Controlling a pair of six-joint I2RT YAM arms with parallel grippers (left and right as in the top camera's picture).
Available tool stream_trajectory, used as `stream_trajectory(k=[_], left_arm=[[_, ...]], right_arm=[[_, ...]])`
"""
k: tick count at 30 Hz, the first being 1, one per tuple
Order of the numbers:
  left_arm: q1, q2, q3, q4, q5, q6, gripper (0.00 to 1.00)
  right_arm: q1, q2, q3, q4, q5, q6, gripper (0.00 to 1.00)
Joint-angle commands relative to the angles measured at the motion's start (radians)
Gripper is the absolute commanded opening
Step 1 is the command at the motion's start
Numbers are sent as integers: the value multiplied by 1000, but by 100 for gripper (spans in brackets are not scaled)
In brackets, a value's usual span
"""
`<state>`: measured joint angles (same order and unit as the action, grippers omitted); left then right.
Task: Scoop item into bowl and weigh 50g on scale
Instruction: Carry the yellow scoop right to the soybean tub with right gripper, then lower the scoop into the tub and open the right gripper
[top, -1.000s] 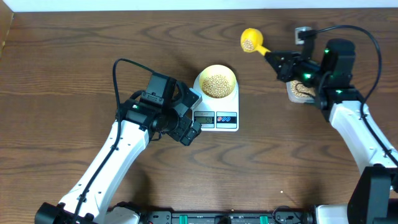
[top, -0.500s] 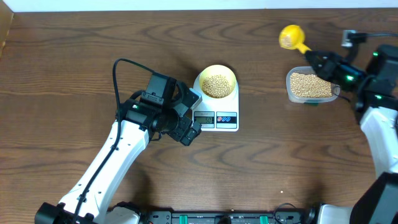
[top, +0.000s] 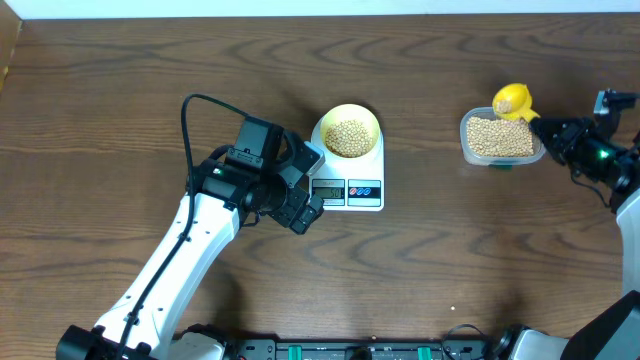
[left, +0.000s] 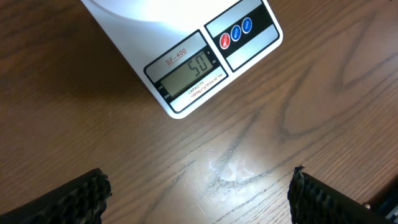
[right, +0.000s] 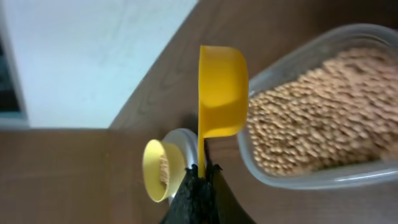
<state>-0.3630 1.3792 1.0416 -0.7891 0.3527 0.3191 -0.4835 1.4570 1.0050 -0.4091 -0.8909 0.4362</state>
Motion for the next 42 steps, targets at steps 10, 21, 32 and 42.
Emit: stream_trajectory(k=[10,21,32,42], left_arm=[[-2,-3,-2,-3,-6,17,94],[-2,-3,-2,-3,-6,17,94],[-2,-3,-2,-3,-6,17,94],[-2,-3,-2,-3,-6,17,94]], right_arm=[[-19,-17,7,-139,255,-66,2],[33,-14,6,-161,323,-10,2],[84,45,6,-138,391,154,1],[70,60,6,-178,493,153,68]])
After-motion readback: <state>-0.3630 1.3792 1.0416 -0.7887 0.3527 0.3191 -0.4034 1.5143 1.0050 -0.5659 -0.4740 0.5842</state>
